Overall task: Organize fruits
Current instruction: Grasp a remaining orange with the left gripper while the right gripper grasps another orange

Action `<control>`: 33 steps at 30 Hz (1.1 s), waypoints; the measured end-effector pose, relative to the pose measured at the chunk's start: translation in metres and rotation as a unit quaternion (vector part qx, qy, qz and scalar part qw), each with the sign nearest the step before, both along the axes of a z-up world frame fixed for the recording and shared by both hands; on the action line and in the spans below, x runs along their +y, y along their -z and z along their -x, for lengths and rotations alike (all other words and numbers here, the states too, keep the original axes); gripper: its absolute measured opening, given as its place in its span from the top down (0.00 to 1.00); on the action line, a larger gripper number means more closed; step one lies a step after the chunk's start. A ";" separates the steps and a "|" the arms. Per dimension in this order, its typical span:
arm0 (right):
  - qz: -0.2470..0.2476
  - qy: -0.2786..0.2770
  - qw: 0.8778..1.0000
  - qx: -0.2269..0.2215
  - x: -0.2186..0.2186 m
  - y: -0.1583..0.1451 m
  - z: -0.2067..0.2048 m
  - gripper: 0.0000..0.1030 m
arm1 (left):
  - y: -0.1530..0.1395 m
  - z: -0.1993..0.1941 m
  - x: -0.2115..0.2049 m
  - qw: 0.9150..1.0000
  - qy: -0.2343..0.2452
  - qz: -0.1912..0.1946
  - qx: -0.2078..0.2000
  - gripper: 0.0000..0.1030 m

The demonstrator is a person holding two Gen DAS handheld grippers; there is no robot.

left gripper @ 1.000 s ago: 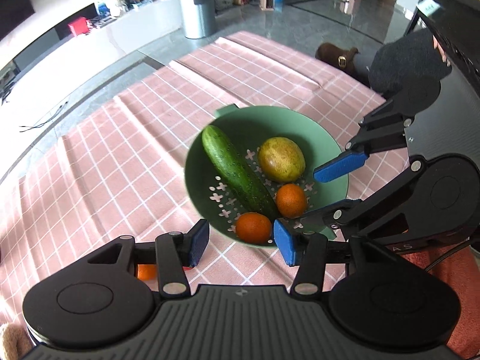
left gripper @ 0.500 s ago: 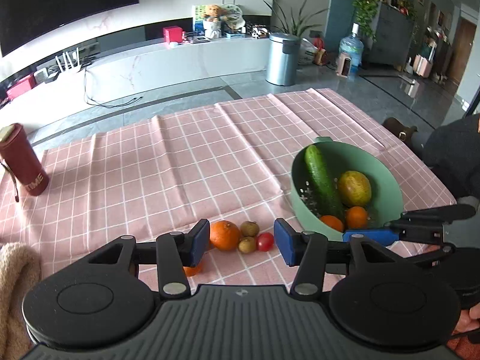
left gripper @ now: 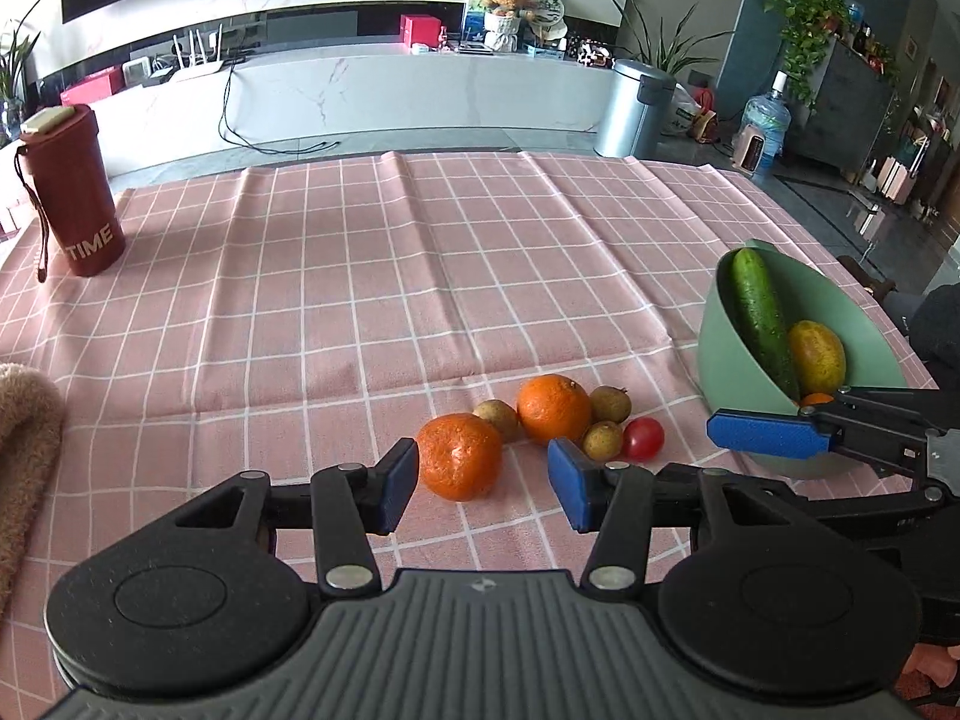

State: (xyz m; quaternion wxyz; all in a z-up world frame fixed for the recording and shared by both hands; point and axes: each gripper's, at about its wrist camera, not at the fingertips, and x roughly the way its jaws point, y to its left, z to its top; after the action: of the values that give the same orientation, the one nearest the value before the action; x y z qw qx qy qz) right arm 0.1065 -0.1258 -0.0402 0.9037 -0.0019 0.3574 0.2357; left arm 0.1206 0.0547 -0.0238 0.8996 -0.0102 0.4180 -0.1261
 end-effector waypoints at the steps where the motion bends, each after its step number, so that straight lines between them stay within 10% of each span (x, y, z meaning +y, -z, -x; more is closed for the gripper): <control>1: 0.003 -0.002 1.000 0.001 0.003 0.002 -0.004 0.61 | 0.004 -0.003 0.000 1.000 0.000 0.002 0.004 0.43; 33: 0.098 -0.033 0.994 -0.043 0.047 0.052 -0.054 0.62 | 0.041 -0.034 0.020 0.998 -0.030 0.041 0.048 0.52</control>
State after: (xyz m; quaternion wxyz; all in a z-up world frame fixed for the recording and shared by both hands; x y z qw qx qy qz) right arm 0.1604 -0.0789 -0.0919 0.9055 -0.1127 0.3392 0.2288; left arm 0.1548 0.0744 -0.0643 0.8809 -0.0659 0.4543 -0.1153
